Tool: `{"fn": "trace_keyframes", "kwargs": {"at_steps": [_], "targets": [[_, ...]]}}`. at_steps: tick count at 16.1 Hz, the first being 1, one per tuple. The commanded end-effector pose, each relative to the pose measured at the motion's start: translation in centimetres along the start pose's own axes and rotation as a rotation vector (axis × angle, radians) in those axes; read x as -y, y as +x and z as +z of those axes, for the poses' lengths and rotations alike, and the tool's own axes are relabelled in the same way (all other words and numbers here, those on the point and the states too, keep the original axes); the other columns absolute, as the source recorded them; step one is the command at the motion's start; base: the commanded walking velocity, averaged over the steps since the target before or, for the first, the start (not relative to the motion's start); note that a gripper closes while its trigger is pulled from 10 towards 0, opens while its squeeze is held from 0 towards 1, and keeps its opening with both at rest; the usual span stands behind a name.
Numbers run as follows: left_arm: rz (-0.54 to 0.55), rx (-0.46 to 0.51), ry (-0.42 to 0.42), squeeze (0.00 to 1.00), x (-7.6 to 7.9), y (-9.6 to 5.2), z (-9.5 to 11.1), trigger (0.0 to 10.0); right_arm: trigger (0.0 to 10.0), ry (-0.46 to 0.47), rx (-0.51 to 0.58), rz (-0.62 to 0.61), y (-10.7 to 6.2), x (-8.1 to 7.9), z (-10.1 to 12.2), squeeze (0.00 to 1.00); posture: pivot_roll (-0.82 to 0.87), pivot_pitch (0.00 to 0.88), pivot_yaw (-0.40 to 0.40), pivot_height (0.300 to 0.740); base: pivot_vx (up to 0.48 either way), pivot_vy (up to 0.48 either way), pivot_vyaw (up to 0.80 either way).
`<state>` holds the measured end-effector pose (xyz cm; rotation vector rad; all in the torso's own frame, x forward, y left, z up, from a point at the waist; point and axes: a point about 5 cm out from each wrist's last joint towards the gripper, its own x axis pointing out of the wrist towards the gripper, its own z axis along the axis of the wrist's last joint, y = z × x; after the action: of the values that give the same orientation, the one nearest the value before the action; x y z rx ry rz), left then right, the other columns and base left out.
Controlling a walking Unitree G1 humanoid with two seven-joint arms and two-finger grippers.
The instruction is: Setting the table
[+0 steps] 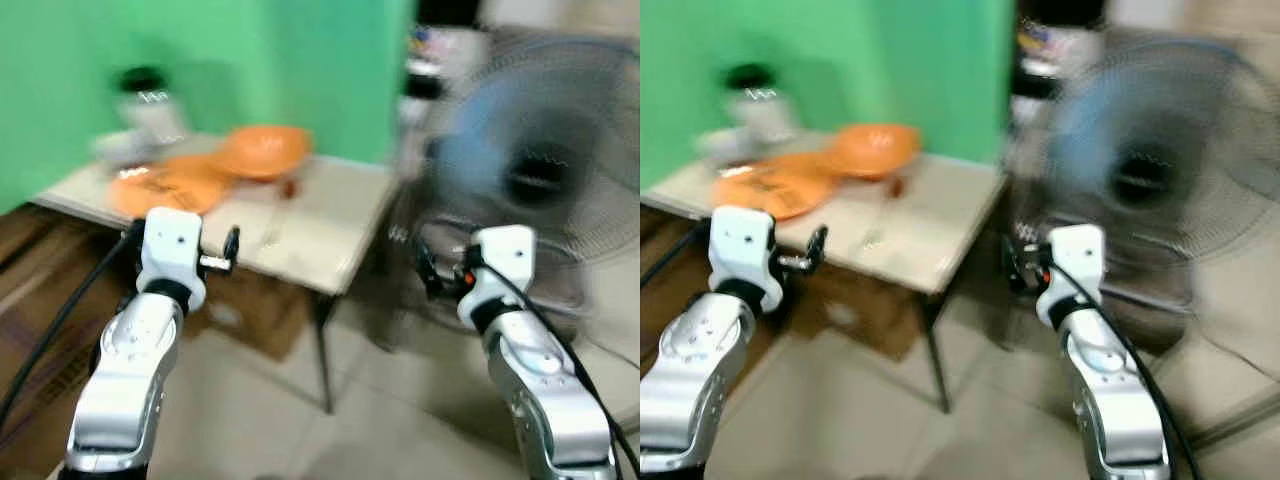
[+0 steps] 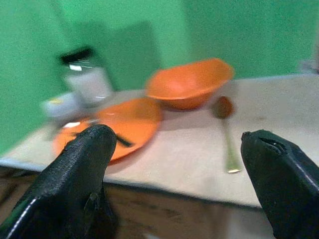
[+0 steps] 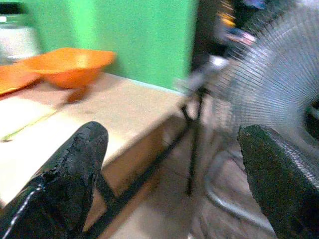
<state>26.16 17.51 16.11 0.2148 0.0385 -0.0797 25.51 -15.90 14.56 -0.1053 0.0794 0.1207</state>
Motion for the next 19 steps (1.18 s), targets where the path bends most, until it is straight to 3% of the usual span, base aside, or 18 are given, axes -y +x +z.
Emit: {"fn": "trace_keyframes", "kwargs": {"at_steps": [1,2,4,5,6,8,12,14,16,19], "targets": [[-0.007,0.032,0.01,0.0,0.4,-0.1,0.5,10.0,10.0,-0.033,-0.008,-0.023,0.1,0.3,-0.2,1.0,0.06,0.0,0.077,0.74,0.0,0.0,0.73],[-0.047,0.032,0.011,0.0,0.6,-0.2,0.6,10.0,10.0,-0.06,-0.007,-0.035,0.1,0.3,-0.3,1.0,0.07,0.0,0.078,0.74,0.0,0.0,0.68],[-0.074,0.02,-0.011,0.0,0.6,-0.3,0.4,10.0,10.0,0.032,-0.032,0.04,0.0,-0.4,-0.5,1.0,0.07,0.0,0.073,0.74,0.0,0.0,0.0],[-0.072,0.015,-0.002,0.0,0.6,-0.4,0.3,10.0,10.0,0.047,-0.032,0.051,0.1,-0.6,-0.5,0.34,0.08,0.0,0.069,0.74,0.0,0.0,0.0],[-0.078,0.014,-0.015,0.0,0.6,-0.5,0.2,10.0,10.0,0.037,-0.032,0.06,0.2,-0.8,-0.5,0.0,0.08,0.0,0.066,0.74,0.0,0.0,0.0],[-0.089,0.012,-0.012,0.0,0.6,-0.6,0.1,10.0,10.0,0.012,-0.028,0.063,0.4,-1.1,-0.5,0.0,0.09,0.0,0.061,0.74,0.302,0.0,0.0],[-0.086,0.016,-0.002,0.0,0.3,-0.5,0.4,10.0,10.0,0.048,-0.041,0.099,0.9,-1.7,-0.6,0.0,0.1,0.0,0.06,0.74,0.312,0.0,0.0],[-0.089,0.015,0.002,0.0,0.2,-0.6,0.4,10.0,10.0,0.006,-0.035,0.127,1.1,-2.1,-0.6,0.0,0.11,0.0,0.063,0.74,0.309,0.0,0.4],[-0.094,0.016,0.006,0.0,0.1,-0.6,0.5,10.0,10.0,0.036,-0.029,0.095,1.4,-2.0,-0.4,0.0,0.11,0.0,0.069,0.74,0.308,0.0,0.8],[-0.112,0.016,0.01,0.0,0.3,-0.6,0.5,10.0,10.0,0.08,-0.017,0.075,1.7,-1.7,-0.1,0.0,0.1,0.0,0.074,0.74,0.307,0.0,0.0]]}}
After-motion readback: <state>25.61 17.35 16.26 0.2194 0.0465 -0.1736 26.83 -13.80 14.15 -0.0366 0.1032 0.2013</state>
